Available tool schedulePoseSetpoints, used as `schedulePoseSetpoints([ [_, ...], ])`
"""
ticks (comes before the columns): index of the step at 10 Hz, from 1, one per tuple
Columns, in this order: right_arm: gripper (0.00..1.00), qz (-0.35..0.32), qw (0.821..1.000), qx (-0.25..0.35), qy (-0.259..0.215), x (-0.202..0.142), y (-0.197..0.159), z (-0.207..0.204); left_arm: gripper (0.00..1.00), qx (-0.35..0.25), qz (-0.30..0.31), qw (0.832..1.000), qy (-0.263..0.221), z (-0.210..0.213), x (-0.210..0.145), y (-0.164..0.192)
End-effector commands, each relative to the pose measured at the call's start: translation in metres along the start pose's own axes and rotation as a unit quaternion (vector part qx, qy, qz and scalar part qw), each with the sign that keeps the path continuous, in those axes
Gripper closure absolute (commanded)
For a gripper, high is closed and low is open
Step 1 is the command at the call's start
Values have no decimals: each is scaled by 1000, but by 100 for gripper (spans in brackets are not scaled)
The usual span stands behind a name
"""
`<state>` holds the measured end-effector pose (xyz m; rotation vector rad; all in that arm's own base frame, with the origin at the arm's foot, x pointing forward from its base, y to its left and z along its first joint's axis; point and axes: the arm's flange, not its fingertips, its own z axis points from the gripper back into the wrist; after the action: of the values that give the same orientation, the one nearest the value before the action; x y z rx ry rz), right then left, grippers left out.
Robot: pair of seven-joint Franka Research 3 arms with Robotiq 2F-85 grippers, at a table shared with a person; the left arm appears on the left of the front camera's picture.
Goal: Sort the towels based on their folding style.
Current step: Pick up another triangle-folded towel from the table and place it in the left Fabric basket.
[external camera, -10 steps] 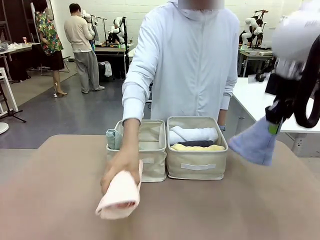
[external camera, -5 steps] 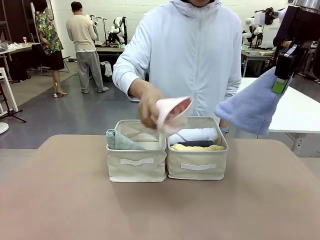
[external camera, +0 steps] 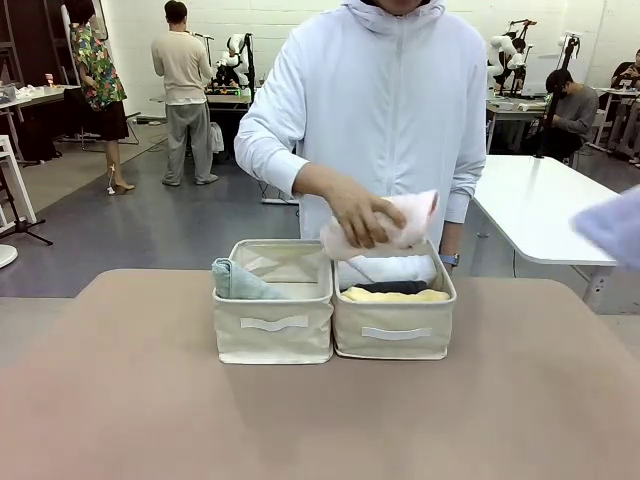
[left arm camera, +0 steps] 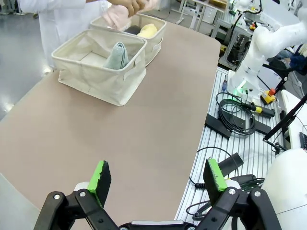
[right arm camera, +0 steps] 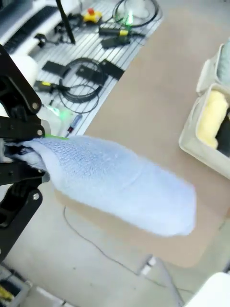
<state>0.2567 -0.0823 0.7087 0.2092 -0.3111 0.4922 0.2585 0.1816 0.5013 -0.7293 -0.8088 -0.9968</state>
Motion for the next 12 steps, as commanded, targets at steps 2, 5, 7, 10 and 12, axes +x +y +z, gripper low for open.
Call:
schedulePoseSetpoints([
  [2, 100, -15, 999, -44, -16, -4, 27, -12, 0, 2, -12, 1000, -12, 1, 0, 1],
  [5, 100, 0, 1000, -26, -7, 16, 31, -19, 0, 2, -12, 1000, -12, 1, 0, 1],
  [7, 100, 38, 998, -8, 48, 68, 43, -53, 0, 2, -12, 1000, -12, 1, 0, 1],
  [10, 100, 64, 992, 8, 109, 127, 55, -106, 0, 2, -12, 1000, -12, 1, 0, 1],
  [12, 100, 59, 990, 15, 125, 141, 54, -124, 0, 2, -12, 1000, -12, 1, 0, 1],
])
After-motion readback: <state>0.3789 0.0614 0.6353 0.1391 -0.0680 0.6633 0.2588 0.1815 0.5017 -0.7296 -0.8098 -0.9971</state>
